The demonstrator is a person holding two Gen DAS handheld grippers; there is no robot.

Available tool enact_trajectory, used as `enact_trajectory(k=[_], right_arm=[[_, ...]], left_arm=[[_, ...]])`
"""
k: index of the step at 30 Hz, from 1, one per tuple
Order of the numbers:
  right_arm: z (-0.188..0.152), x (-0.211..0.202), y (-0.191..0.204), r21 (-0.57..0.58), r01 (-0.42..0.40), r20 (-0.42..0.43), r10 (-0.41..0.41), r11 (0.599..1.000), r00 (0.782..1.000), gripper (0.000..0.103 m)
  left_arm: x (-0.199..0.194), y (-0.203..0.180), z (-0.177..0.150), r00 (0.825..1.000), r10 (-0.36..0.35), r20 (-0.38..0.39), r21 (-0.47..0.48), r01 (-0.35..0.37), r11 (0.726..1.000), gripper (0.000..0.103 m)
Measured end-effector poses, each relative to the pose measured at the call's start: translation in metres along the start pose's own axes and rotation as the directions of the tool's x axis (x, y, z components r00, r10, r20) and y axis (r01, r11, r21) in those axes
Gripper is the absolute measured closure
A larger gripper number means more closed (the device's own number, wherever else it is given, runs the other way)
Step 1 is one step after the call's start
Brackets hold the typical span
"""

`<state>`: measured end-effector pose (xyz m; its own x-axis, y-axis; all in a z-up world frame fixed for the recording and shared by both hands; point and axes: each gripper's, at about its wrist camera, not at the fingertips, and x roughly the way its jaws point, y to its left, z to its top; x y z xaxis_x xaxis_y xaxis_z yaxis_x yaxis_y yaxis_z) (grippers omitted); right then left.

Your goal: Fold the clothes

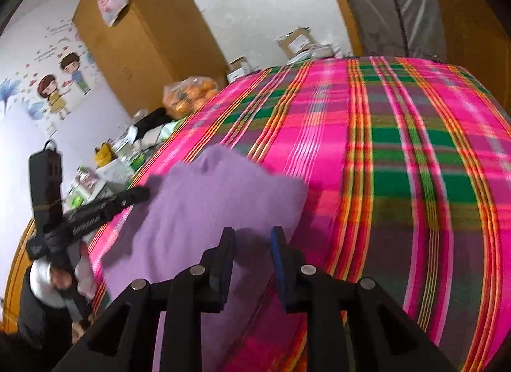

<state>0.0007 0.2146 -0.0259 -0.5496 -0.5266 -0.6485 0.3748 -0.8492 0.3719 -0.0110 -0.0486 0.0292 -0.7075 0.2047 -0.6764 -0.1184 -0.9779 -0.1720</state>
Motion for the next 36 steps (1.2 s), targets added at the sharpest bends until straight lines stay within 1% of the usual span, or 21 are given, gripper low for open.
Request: enact_trajectory(k=[3,5,10,11,15,17,18,19,20,22,26,30,36], right_arm=[[0.013,0.019,-0.005,0.016,0.033,-0.005,-0.033,0.999,0.999,0.077],[0.016,0.033,-0.008,0.023,0.041,-0.030,-0.040,0.999,0.999,0.076],[0.014,0.038,-0.011,0.030,0.018,-0.028,-0.017,0.999,0.999,0.076],[0.013,0.038,-0.012,0.035,0.012,-0.028,-0.011,0.999,1.000,0.076],[0.009,0.031,-0.012,0.043,0.020,-0.029,-0.019,0.999,0.999,0.075],[0.006,0.023,-0.013,0.055,0.020,-0.026,-0.019,0.998,0.999,0.068],[0.004,0.019,-0.014,0.061,0.013,-0.022,-0.012,0.998,1.000,0.066],[0.001,0.014,-0.015,0.069,0.005,-0.020,-0.004,0.998,1.000,0.062],[-0.002,0.010,-0.017,0.083,-0.010,-0.021,0.012,0.996,1.000,0.057],[-0.010,0.001,-0.020,0.106,-0.038,-0.026,0.041,0.994,0.999,0.054],[-0.027,-0.009,-0.020,0.125,-0.080,-0.050,0.087,0.989,0.995,0.053],[-0.036,-0.013,-0.017,0.133,-0.105,-0.067,0.114,0.986,0.991,0.052],[-0.042,-0.016,-0.014,0.144,-0.126,-0.073,0.137,0.982,0.988,0.052]], left_arm=[[0.011,0.001,0.000,1.000,0.008,-0.020,-0.008,-0.008,1.000,0.090],[0.013,0.000,-0.003,1.000,0.013,-0.007,0.002,-0.013,1.000,0.089],[0.014,0.006,-0.005,1.000,-0.022,-0.006,-0.034,0.022,0.999,0.089],[0.013,0.005,-0.005,1.000,-0.020,-0.005,-0.034,0.020,0.999,0.089],[0.008,0.002,-0.008,1.000,0.000,-0.004,-0.023,0.000,1.000,0.089],[0.002,0.000,-0.011,1.000,0.012,-0.002,-0.022,-0.012,1.000,0.089],[-0.003,0.000,-0.014,1.000,0.020,0.003,-0.022,-0.019,1.000,0.089],[-0.009,0.000,-0.017,1.000,0.027,0.010,-0.020,-0.027,0.999,0.088],[-0.014,0.000,-0.019,0.999,0.035,0.016,-0.018,-0.035,0.999,0.086],[-0.024,0.002,-0.025,0.998,0.058,0.024,-0.022,-0.057,0.998,0.082],[-0.034,0.008,-0.036,0.996,0.088,0.013,-0.036,-0.087,0.996,0.080],[-0.040,0.011,-0.044,0.994,0.111,-0.004,-0.039,-0.111,0.993,0.080],[-0.046,0.010,-0.050,0.995,0.098,-0.011,-0.047,-0.099,0.994,0.079]])
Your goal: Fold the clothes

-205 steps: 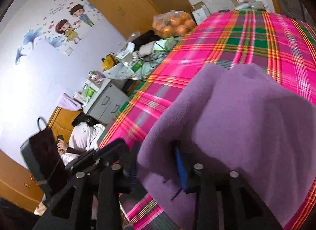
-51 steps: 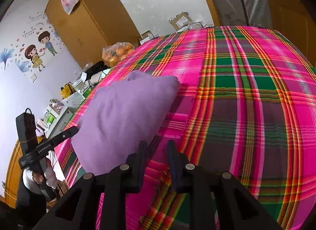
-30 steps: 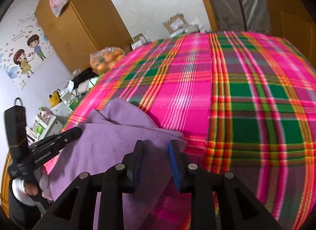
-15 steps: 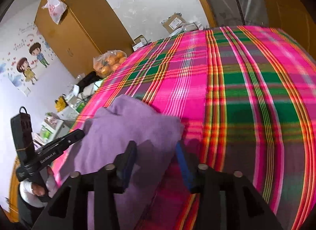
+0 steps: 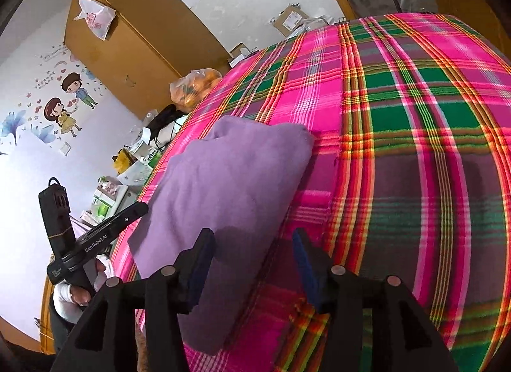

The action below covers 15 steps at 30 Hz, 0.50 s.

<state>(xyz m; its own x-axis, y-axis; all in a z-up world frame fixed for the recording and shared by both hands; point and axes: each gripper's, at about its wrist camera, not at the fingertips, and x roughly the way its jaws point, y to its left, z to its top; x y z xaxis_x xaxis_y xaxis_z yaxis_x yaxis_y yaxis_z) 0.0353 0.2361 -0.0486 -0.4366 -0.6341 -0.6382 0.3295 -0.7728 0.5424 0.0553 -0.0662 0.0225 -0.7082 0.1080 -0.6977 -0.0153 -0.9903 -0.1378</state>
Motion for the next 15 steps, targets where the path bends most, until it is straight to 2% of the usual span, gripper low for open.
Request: enact_trajectory(k=[7,11,13,15], right_arm=[[-0.002,0.005,0.005,-0.001,-0.001,-0.015,0.001,1.000,1.000,0.052],[-0.004,0.007,0.004,0.006,0.005,-0.024,-0.005,1.000,1.000,0.050],[-0.004,0.008,0.003,0.008,0.005,-0.026,-0.004,1.000,1.000,0.050],[-0.004,0.008,0.004,0.006,0.005,-0.026,-0.005,1.000,1.000,0.050]], left_arm=[[0.008,0.003,-0.005,0.999,-0.042,-0.020,-0.009,0.042,0.999,0.078],[0.010,0.011,-0.007,0.997,-0.071,-0.023,-0.040,0.070,0.997,0.068],[0.009,0.015,-0.007,0.996,-0.087,-0.022,-0.064,0.086,0.994,0.067],[0.007,0.021,-0.006,0.991,-0.137,-0.009,-0.103,0.136,0.985,0.066]])
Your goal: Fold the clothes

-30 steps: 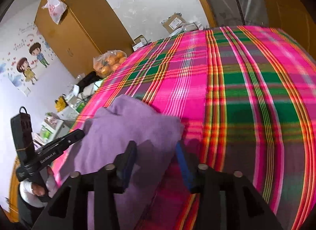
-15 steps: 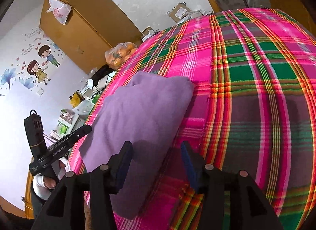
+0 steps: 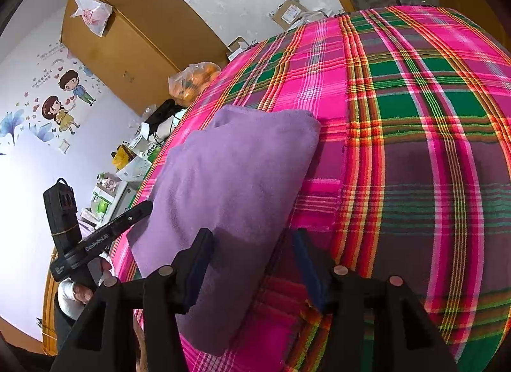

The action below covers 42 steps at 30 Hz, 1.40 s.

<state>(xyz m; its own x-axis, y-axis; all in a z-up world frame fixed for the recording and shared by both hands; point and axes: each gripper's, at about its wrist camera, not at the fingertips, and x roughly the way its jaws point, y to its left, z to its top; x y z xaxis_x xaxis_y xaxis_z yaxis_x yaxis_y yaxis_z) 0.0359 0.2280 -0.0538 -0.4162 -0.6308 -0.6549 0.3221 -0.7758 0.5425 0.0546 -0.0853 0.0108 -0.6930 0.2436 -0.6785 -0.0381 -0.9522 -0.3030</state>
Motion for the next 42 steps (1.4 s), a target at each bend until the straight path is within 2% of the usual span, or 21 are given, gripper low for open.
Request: enact_trajectory(k=[4,10,14,19,25,34,37,40,42], right_arm=[[0.001,0.002,0.001,-0.001,-0.003,-0.002,0.003,1.000,1.000,0.050],[0.003,0.007,0.005,-0.003,-0.003,-0.005,0.003,1.000,1.000,0.050],[0.005,0.012,0.007,-0.006,-0.007,-0.005,0.007,1.000,1.000,0.049],[0.010,0.019,0.008,-0.009,-0.021,0.007,0.021,1.000,1.000,0.045],[0.007,0.017,0.006,-0.006,-0.036,-0.010,0.036,0.999,0.999,0.049],[0.009,0.018,0.006,0.000,-0.047,-0.016,0.047,0.999,0.999,0.050],[0.009,0.019,0.006,-0.003,-0.047,-0.013,0.047,0.999,0.999,0.051],[0.008,0.018,0.004,0.011,-0.050,-0.012,0.050,0.999,0.999,0.054],[0.009,0.020,0.004,0.026,-0.050,-0.009,0.050,0.998,0.999,0.055]], left_arm=[[0.003,-0.003,0.001,0.998,-0.054,-0.011,-0.007,0.054,0.999,0.065],[0.009,-0.003,-0.001,0.997,-0.070,-0.030,0.001,0.070,0.998,0.063],[0.016,0.001,0.003,0.996,-0.067,-0.051,-0.002,0.067,0.998,0.055],[0.028,0.002,0.016,0.994,-0.083,-0.067,-0.001,0.083,0.997,0.054],[0.019,-0.002,0.005,0.994,-0.092,-0.064,0.009,0.093,0.996,0.054],[0.021,-0.013,0.006,0.995,-0.026,-0.096,0.035,0.030,0.999,0.055],[0.021,-0.015,0.005,0.996,-0.014,-0.093,0.043,0.018,0.999,0.058],[0.019,-0.019,0.004,0.996,-0.011,-0.087,0.059,0.016,0.998,0.070],[0.018,-0.025,0.003,0.997,0.007,-0.081,0.088,0.001,0.996,0.072]])
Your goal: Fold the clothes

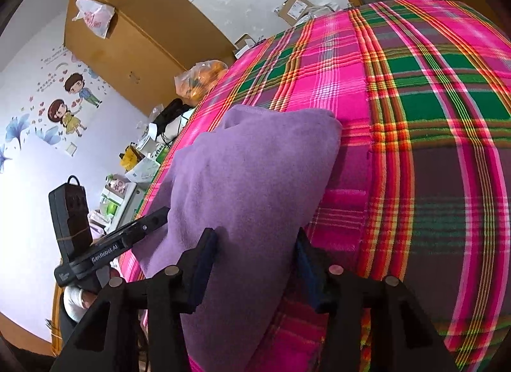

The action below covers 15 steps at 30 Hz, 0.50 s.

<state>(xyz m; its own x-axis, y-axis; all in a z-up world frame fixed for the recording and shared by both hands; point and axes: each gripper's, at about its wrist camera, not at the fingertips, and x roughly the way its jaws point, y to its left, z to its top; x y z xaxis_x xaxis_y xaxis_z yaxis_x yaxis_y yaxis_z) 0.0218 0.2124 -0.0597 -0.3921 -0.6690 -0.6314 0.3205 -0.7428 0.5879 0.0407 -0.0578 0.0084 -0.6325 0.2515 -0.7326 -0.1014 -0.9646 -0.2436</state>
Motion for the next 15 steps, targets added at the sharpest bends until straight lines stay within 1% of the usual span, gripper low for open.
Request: enact_trajectory(k=[3,10,12,13,15], right_arm=[[-0.0003,0.0001,0.0008,-0.001,0.008,0.004,-0.008,1.000,1.000,0.057],[0.0024,0.0035,0.0030,-0.004,0.009,0.003,-0.009,1.000,1.000,0.061],[0.0028,0.0034,0.0031,-0.001,0.009,0.004,-0.009,1.000,1.000,0.064],[0.0030,0.0030,0.0035,0.000,0.010,0.007,-0.010,1.000,1.000,0.066],[0.0038,0.0015,0.0063,-0.007,0.016,0.014,-0.016,1.000,1.000,0.070]], left_arm=[[-0.0004,-0.0026,0.0007,1.000,0.014,0.004,0.021,-0.014,1.000,0.073],[0.0000,-0.0028,0.0011,1.000,0.008,0.010,0.027,-0.008,1.000,0.075],[-0.0009,-0.0023,0.0017,1.000,0.006,0.013,0.025,-0.007,1.000,0.079],[-0.0014,-0.0019,0.0018,1.000,0.006,0.014,0.024,-0.006,1.000,0.082],[-0.0027,-0.0004,0.0027,1.000,0.002,0.016,0.017,-0.002,1.000,0.084]])
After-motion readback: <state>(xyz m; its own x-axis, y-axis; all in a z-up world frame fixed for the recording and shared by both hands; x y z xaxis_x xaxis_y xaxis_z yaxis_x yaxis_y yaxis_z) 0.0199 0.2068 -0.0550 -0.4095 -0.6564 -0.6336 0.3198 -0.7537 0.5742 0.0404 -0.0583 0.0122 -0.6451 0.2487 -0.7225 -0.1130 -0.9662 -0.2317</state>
